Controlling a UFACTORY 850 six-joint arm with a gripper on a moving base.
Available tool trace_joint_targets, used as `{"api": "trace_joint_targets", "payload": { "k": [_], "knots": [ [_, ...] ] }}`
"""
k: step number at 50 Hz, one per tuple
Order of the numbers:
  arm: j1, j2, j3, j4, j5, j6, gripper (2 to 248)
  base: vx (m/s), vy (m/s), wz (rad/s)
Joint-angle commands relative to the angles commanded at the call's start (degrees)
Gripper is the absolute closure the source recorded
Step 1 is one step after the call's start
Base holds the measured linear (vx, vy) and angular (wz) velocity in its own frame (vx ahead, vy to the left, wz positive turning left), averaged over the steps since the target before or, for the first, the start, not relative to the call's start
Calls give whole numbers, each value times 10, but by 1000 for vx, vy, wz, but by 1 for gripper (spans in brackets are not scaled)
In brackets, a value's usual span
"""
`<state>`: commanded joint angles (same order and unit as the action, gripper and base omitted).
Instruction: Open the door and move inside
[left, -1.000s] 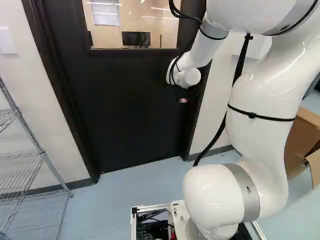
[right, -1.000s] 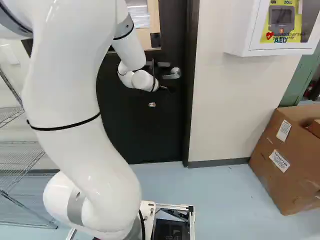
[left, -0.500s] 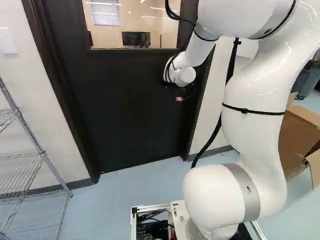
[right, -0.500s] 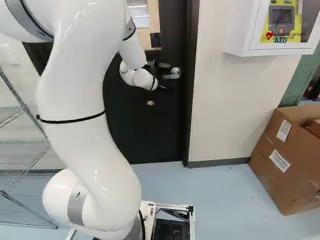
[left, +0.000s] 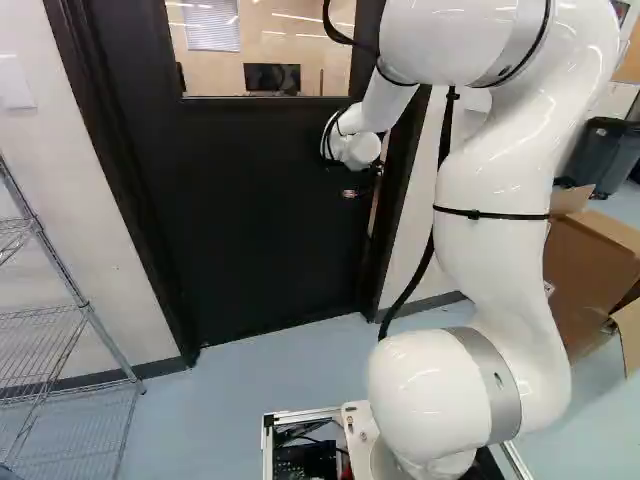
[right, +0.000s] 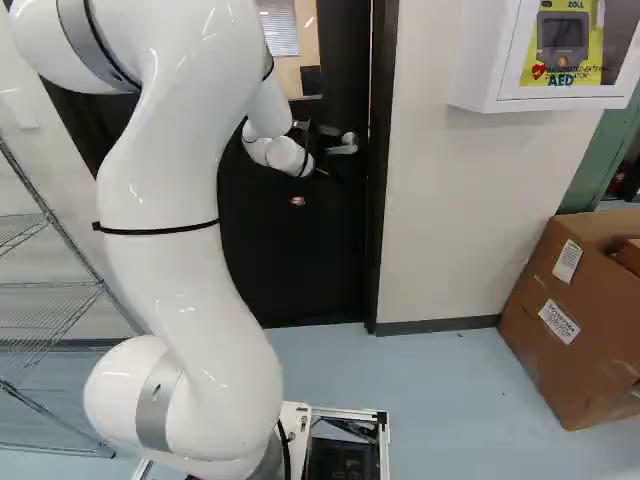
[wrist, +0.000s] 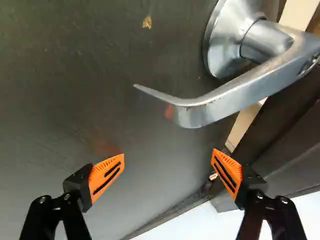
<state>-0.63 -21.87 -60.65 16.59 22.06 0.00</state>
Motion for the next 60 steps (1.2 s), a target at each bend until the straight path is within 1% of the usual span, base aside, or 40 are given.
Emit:
{"api": "trace_joint_targets", "payload": {
  "k": [31,60],
  "knots": [
    [25,-63,-79,0,0,0,3,0,0,0],
    [54,-121,-154,-32,0,0,3,0,0,0]
  ]
}}
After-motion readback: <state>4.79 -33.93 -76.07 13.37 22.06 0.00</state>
